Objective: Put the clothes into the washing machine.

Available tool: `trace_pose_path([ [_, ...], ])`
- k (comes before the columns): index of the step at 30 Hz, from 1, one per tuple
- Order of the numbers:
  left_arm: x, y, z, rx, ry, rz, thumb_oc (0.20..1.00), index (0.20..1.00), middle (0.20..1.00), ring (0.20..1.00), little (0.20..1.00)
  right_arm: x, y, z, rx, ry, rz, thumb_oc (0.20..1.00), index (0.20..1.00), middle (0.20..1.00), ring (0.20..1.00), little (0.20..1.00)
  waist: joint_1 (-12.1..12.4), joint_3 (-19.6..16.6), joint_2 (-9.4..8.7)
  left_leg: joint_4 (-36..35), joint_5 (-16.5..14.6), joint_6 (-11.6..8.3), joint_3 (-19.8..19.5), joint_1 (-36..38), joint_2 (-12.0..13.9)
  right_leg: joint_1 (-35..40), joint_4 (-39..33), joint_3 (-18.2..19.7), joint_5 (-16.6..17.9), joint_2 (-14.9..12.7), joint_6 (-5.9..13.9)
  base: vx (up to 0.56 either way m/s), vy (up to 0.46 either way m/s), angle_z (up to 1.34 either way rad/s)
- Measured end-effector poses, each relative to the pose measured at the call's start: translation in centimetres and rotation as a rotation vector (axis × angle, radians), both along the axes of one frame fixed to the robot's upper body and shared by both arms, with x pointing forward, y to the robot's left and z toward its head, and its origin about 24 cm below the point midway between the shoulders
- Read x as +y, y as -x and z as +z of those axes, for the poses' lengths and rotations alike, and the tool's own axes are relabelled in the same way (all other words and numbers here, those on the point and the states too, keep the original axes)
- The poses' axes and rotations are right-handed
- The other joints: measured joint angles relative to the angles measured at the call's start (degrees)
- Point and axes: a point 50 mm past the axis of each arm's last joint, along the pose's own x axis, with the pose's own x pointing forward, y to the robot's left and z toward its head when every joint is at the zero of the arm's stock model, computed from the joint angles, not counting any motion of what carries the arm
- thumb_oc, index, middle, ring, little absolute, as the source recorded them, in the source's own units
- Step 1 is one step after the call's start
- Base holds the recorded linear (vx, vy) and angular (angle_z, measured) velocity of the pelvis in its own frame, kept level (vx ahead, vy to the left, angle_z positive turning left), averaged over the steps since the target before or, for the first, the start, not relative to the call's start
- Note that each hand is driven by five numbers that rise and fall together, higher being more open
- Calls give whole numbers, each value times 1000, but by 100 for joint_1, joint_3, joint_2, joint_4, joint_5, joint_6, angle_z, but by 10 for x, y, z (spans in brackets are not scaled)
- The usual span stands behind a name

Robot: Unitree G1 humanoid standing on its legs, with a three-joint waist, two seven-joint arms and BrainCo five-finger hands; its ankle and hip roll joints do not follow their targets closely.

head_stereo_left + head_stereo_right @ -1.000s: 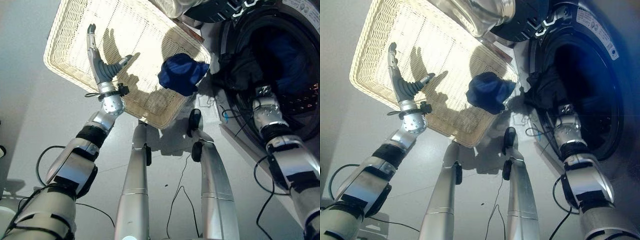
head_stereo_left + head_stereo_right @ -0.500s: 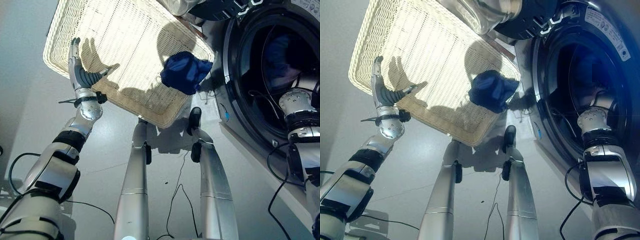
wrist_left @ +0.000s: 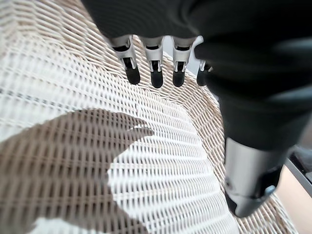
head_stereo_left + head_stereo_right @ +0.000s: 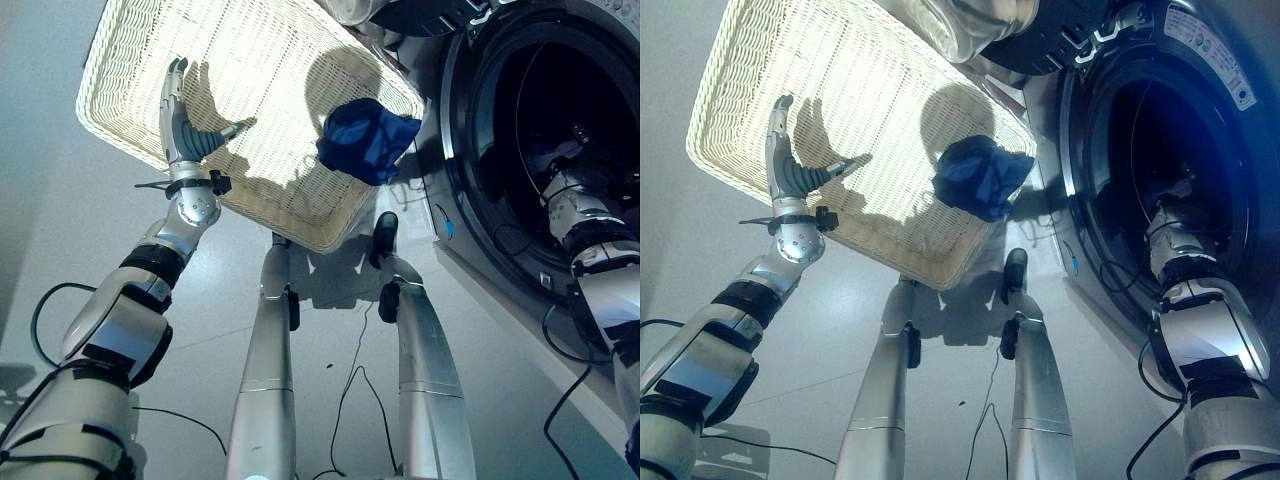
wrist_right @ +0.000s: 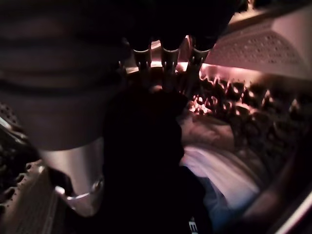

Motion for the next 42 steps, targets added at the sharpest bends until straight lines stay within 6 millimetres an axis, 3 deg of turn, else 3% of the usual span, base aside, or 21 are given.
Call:
trace_pose_path([
  [5,-4,-2,8,-23,13,11,1000,1000,1000,1000,1000,13,-3,18,20,224,-12,1000,1000,1000,1000,1000,1,-3,5,-132,28,-13,8,-30,1,-101,3,5,-33,-2,-7,-16,35,0],
  [8,-6,-2,10,-34,20,11,1000,1000,1000,1000,1000,35,-8,34,-20,402,30,1000,1000,1000,1000,1000,-7,-7,13,-168,28,-20,31,-66,9,-175,17,10,-59,-2,-31,-12,44,-1],
  [12,-11,-3,11,-36,32,9,1000,1000,1000,1000,1000,61,-10,41,-65,577,78,1000,1000,1000,1000,1000,-4,-7,13,-171,33,-28,41,-110,5,-252,79,11,-119,-13,-62,-8,27,2],
  [15,-11,-3,11,-36,32,9,1000,1000,1000,1000,1000,61,-10,41,-65,577,78,1000,1000,1000,1000,1000,-4,-7,13,-171,33,-28,41,-110,5,-252,79,11,-119,-13,-62,0,0,0],
  [16,-10,-3,9,-30,41,26,1000,1000,1000,1000,1000,95,-11,38,-137,693,178,1000,1000,1000,1000,1000,-20,-7,13,-181,21,-43,61,-110,10,-282,114,16,-159,-14,-74,-7,56,-1],
  [22,-1,-1,1,-47,117,75,1000,1000,1000,1000,1000,140,-7,9,-178,837,312,1000,1000,1000,1000,1000,-154,-7,13,-192,-12,-82,179,-118,9,-425,288,129,-248,-14,-54,-4,33,0],
  [29,-10,-2,-1,-52,142,63,1000,1000,1000,1000,1000,150,-2,-7,-148,939,379,1000,1000,1000,1000,1000,-197,-13,24,-186,-15,-87,208,-133,33,-483,313,157,-267,14,-78,0,10,-2],
  [42,-9,0,-7,-49,150,90,1000,1000,1000,1000,1000,194,14,4,-285,1216,545,1000,1000,1000,1000,1000,-148,-14,26,-155,-9,-142,207,-128,47,-542,511,150,-357,16,-133,0,-1,1],
])
